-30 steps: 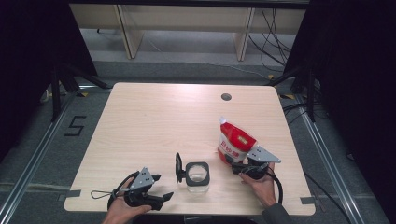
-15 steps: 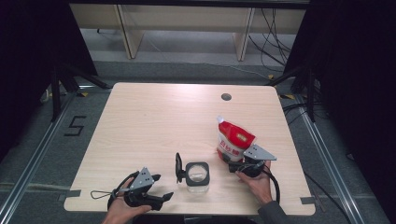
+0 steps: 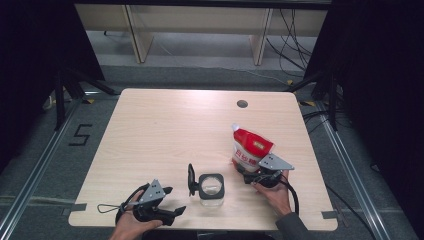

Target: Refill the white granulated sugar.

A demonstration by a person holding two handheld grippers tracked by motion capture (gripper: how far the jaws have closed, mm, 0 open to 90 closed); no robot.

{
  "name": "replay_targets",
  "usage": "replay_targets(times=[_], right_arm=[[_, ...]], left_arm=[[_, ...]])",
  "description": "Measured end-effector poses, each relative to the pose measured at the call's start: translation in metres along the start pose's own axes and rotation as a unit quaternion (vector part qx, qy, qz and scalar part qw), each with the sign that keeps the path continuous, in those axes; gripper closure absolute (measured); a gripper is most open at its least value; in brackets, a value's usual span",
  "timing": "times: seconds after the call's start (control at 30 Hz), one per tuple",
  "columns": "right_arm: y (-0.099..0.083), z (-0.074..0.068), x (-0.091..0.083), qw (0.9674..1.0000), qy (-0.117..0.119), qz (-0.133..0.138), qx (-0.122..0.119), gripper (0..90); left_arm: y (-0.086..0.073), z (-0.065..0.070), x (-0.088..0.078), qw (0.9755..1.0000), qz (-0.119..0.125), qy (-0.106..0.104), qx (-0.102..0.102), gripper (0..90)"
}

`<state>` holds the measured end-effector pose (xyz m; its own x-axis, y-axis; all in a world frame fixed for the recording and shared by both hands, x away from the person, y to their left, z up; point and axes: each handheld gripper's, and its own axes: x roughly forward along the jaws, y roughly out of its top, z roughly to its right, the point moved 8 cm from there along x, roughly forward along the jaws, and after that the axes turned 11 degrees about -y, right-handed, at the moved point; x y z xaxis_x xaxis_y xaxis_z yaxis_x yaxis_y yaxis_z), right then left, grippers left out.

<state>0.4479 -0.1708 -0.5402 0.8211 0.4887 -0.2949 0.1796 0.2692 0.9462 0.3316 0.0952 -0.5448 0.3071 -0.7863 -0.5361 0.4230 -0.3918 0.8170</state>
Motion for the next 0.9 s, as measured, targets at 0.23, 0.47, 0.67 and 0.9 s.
replay_targets(times=[0.23, 0.47, 0.67, 0.9], right_arm=[[-0.0014, 0.0007, 0.0002, 0.9999, -0.002, -0.009, -0.007, 28.1], [-0.0012, 0.0015, 0.0043, 0.9999, -0.005, -0.009, -0.01, 27.2], [-0.0012, 0.001, 0.0045, 0.9999, -0.004, -0.011, -0.01, 27.8], [-0.0022, 0.0017, 0.0054, 0.9998, -0.006, -0.021, -0.004, 26.0]], left_arm=[[-0.0012, -0.0003, 0.0002, 1.0, -0.006, 0.001, -0.003, 20.7], [-0.0002, 0.0021, 0.0009, 1.0, -0.001, -0.005, -0.005, 20.7], [0.0, 0.0021, 0.0006, 1.0, 0.0, -0.005, -0.003, 20.7], [-0.0001, 0.0017, 0.0014, 1.0, 0.0, -0.004, 0.001, 20.7]])
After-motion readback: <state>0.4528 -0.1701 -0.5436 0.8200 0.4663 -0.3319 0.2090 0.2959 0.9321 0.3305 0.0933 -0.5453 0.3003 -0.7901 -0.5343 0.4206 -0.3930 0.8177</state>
